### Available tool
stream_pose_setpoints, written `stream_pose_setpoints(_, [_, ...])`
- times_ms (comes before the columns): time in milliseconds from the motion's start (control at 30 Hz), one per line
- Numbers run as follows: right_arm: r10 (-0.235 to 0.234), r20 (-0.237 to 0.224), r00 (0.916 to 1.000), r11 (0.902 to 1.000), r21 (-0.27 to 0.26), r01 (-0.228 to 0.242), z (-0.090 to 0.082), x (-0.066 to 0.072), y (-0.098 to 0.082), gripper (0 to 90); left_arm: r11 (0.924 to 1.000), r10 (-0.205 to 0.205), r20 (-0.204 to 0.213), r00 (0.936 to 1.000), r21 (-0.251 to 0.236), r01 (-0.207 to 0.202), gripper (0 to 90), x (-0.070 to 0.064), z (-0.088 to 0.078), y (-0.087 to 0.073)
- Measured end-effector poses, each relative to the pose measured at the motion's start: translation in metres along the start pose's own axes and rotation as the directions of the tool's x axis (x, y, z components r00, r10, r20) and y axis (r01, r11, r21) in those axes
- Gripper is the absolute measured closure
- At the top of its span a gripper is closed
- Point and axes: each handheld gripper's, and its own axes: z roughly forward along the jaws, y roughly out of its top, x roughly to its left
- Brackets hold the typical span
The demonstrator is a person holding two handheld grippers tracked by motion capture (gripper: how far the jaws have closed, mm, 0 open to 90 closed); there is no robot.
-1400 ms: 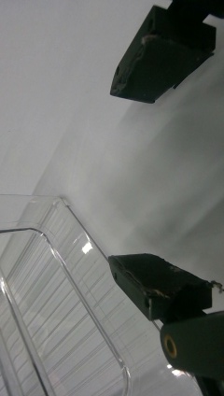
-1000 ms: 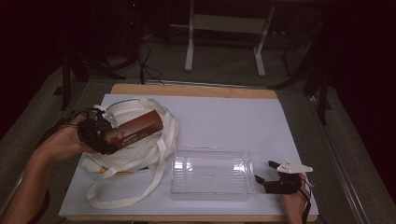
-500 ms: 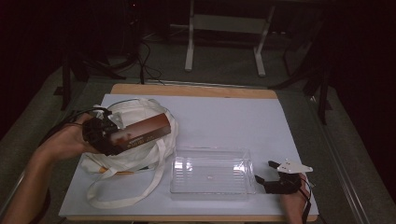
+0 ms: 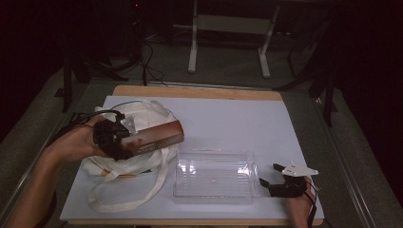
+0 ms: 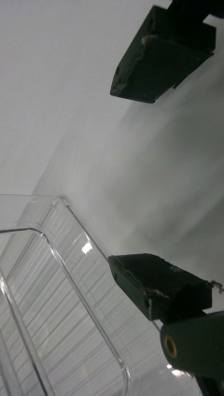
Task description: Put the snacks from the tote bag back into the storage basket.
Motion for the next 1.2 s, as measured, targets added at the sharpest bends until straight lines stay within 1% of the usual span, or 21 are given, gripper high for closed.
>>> stream_pose_setpoints(167, [0.001, -0.001, 1.0000, 1.0000, 0.000, -0.001, 0.000, 0.000, 0.000, 15.8, 0.9998, 0.019, 0.006, 0.9998, -0.004, -0.019, 43.9, -0.004, 0.000, 0.006])
stream_pose_setpoints(233, [0.001, -0.001, 1.0000, 1.0000, 0.000, -0.001, 0.000, 0.000, 0.000, 15.8, 0.9995, 0.031, 0.002, 0.9995, -0.005, -0.031, 43.9, -0.005, 0.000, 0.008])
stream_pose_setpoints(500, [0.001, -0.002, 1.0000, 1.0000, 0.000, -0.001, 0.000, 0.000, 0.000, 15.8, 0.9985, 0.050, 0.013, 0.9986, -0.020, -0.050, 43.9, -0.011, 0.001, 0.014])
stream_pose_setpoints(533, [0.002, -0.002, 1.0000, 1.0000, 0.000, -0.002, 0.000, 0.000, 0.000, 15.8, 0.9980, 0.057, 0.016, 0.9982, -0.029, -0.057, 43.9, -0.013, 0.001, 0.017])
stream_pose_setpoints(733, [0.001, -0.001, 1.0000, 1.0000, 0.000, -0.001, 0.000, 0.000, 0.000, 15.8, 0.9951, 0.097, 0.027, 0.9949, -0.021, -0.097, 43.9, -0.021, 0.001, 0.025])
stream_pose_setpoints(867, [0.002, -0.001, 1.0000, 1.0000, 0.000, -0.002, 0.000, 0.000, 0.000, 15.8, 0.9923, 0.121, 0.038, 0.9919, -0.033, -0.120, 43.9, -0.027, 0.001, 0.031])
stream_pose_setpoints(1100, [0.004, -0.003, 1.0000, 1.0000, -0.003, -0.004, 0.000, 0.000, 0.000, 15.8, 0.9898, 0.141, 0.045, 0.9891, -0.031, -0.139, 43.9, -0.031, 0.005, 0.038])
stream_pose_setpoints(1133, [0.003, -0.003, 1.0000, 1.0000, -0.003, -0.003, 0.000, 0.000, 0.000, 15.8, 0.9891, 0.143, 0.048, 0.9886, -0.042, -0.141, 43.9, -0.033, 0.007, 0.039])
stream_pose_setpoints(1200, [0.006, -0.003, 1.0000, 1.0000, -0.002, -0.006, 0.000, 0.000, 0.000, 15.8, 0.9877, 0.152, 0.052, 0.9871, -0.046, -0.149, 43.9, -0.034, 0.007, 0.040])
